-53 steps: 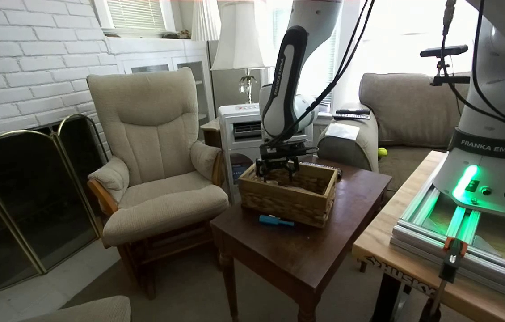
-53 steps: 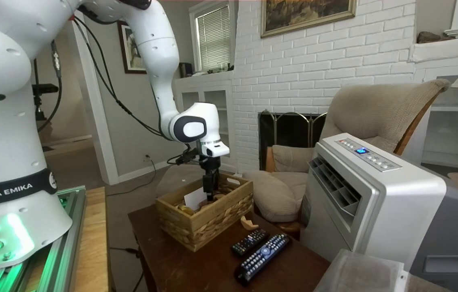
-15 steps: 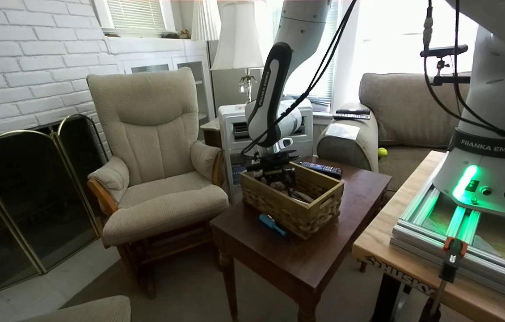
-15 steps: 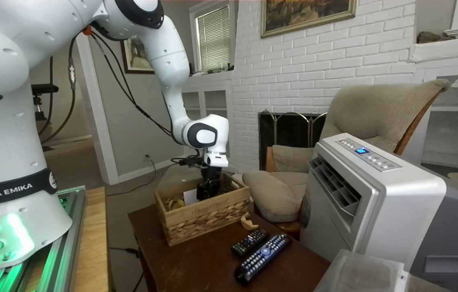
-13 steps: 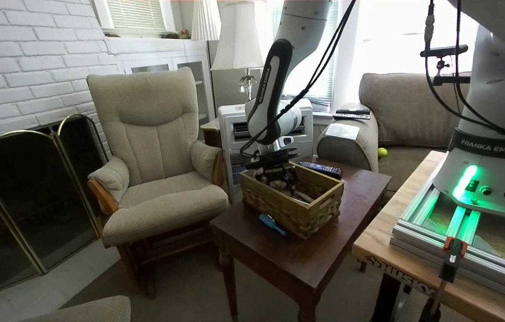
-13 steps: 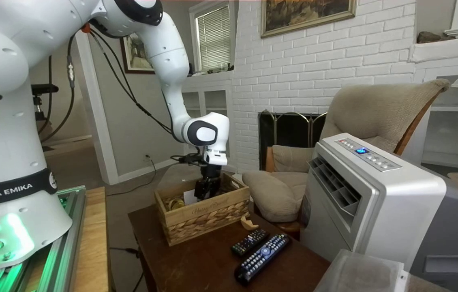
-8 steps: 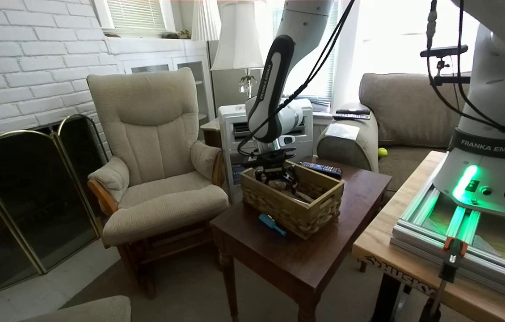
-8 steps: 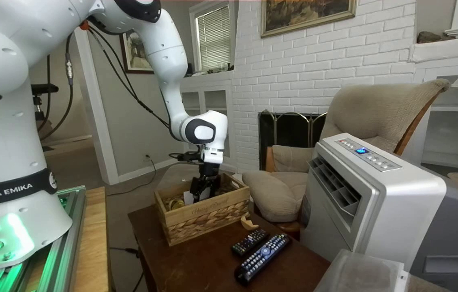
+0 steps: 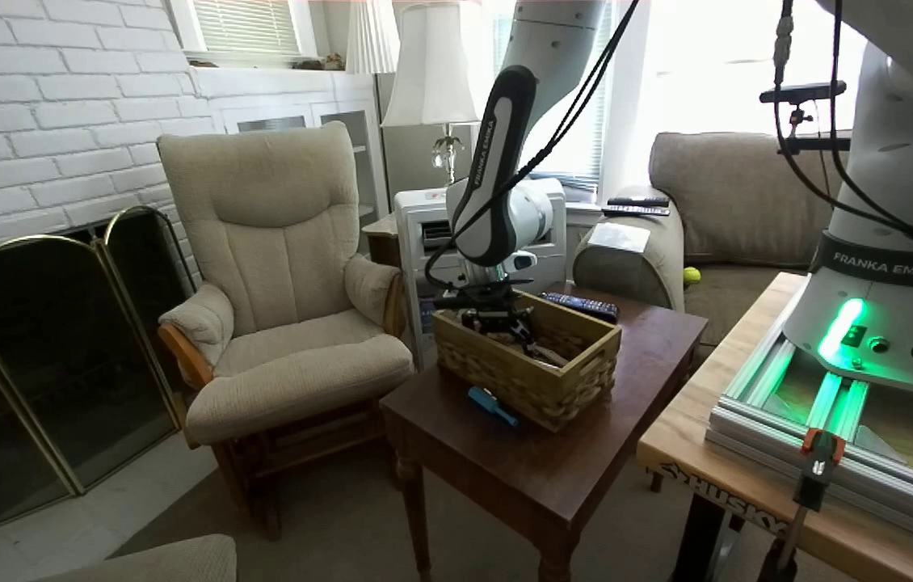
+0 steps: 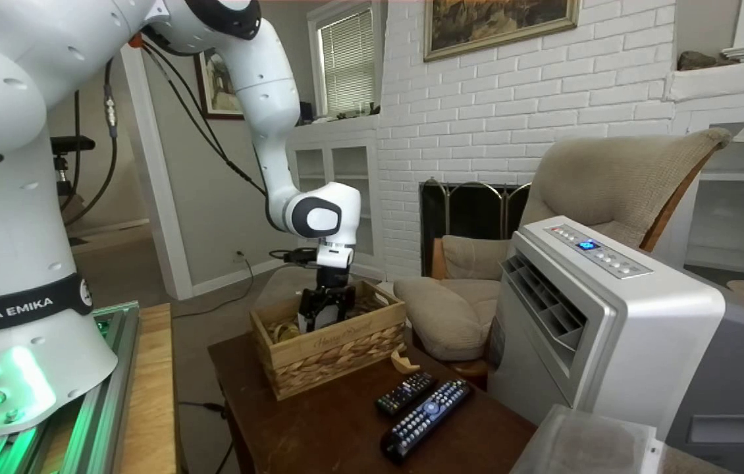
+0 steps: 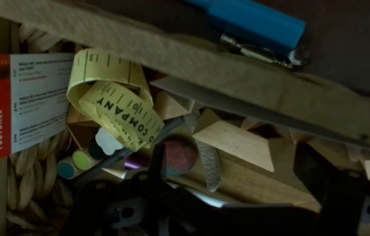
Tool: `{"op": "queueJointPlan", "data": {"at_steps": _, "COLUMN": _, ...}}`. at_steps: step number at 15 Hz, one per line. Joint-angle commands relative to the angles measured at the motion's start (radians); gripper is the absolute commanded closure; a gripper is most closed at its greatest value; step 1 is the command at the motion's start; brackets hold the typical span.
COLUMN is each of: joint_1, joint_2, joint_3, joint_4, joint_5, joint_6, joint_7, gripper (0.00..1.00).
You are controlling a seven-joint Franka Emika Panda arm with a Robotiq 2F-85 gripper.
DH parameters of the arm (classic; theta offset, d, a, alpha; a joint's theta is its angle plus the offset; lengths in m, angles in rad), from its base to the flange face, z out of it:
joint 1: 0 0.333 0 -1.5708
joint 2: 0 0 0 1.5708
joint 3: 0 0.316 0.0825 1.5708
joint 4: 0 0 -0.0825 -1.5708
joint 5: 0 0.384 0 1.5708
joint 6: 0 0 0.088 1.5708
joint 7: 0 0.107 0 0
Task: Remove the black pen from the wooden box, put it on the table, remove the wooden chip from the wooden box and put it on the table
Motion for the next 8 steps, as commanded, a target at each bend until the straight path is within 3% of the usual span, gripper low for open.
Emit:
{"op": "queueJointPlan", "data": {"at_steps": 1, "joint_1": -0.014, "joint_2": -0.006, "joint_3": 0.025, "joint_4": -0.036, "joint_5": 0.004, "joint_6": 0.093, "joint_7": 0.038, "gripper": 0.00}}
{"op": "queueJointPlan", "data": {"at_steps": 8, "joint_1": 0.025, "joint_2": 0.024, "joint_3": -0.007, "joint_4": -0.056, "joint_5": 0.000, "joint_6": 0.197, "joint_7": 0.082, "gripper": 0.00}}
